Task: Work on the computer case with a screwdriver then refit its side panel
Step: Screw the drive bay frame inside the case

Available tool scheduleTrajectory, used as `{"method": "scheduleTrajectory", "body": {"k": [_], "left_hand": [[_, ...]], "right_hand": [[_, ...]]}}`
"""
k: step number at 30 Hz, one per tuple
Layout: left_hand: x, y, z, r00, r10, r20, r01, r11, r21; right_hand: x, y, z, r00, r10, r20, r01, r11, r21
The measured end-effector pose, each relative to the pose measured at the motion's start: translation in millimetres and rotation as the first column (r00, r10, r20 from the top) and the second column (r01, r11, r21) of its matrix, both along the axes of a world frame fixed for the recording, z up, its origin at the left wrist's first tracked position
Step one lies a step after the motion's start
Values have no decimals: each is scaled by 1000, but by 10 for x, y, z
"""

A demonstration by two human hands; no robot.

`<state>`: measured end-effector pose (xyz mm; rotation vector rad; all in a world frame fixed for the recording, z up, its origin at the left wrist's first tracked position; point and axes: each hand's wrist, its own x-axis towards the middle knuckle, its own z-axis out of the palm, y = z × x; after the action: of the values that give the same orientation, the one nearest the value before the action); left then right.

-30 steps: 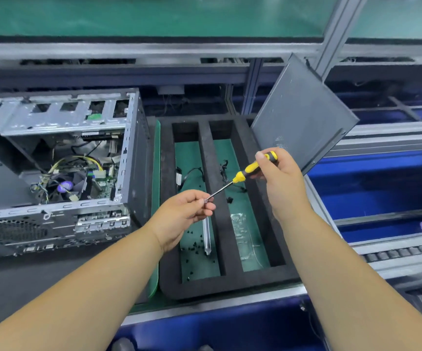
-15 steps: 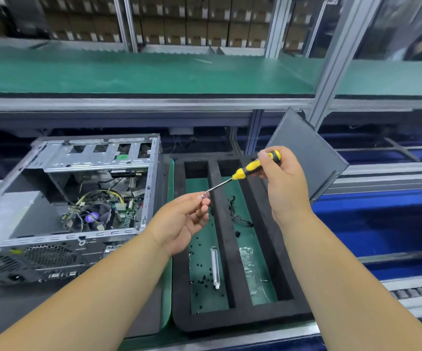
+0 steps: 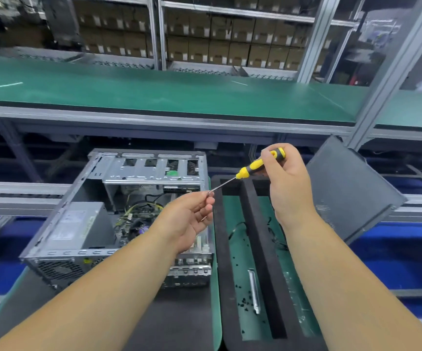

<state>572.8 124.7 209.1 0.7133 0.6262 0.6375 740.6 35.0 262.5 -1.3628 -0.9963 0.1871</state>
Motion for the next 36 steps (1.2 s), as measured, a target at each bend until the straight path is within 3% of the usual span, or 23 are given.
{"method": "scheduleTrajectory", "body": {"k": [5,14,21,30,32,36], "left_hand": [[-273,322,-36,997,55,-49,-53,998,36],[-515,801,-106,988,76,-137,-74,997,18],[-466,1256,-19,995,97,25,-83,935,-345],[-378,1703,-138,999,-45,25,50,949,-311],[-412,1778,-204,994,-108,-23,96,947,-308],[-464,1856,-386,925,-263,-275,161,925,-343]], "right_hand": [[-294,343,-7,998,51,32,-50,998,-48],[-748,1019,-62,997,73,5,-73,995,64],[-897,1501,-44,985,140,105,-148,986,73],[-860,2095,-164,994,58,90,-65,995,79],[-838,2191,-231,993,41,110,-48,996,69],[-770,2343,-372,987,25,157,-28,999,17]]}}
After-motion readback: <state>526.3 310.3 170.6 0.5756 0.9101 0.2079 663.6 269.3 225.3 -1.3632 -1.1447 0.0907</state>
